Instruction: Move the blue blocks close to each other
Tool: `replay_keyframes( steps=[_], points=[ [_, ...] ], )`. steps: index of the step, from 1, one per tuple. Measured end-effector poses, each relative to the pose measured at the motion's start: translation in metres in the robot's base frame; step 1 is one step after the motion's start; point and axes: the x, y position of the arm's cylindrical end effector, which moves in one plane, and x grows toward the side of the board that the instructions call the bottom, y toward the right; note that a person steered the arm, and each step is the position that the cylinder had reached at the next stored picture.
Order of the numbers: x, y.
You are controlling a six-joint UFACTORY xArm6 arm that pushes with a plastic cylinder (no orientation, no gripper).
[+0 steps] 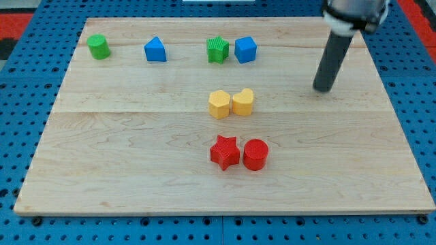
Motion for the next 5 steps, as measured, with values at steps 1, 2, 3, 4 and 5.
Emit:
replay_keyframes(
  steps=[1,2,3,4,5],
  points=[
    [-0.078,-0.027],
    [-0.095,-0.09],
    [-0.09,-0.144],
    [-0.049,-0.147],
    [-0.043,-0.129]
  ],
)
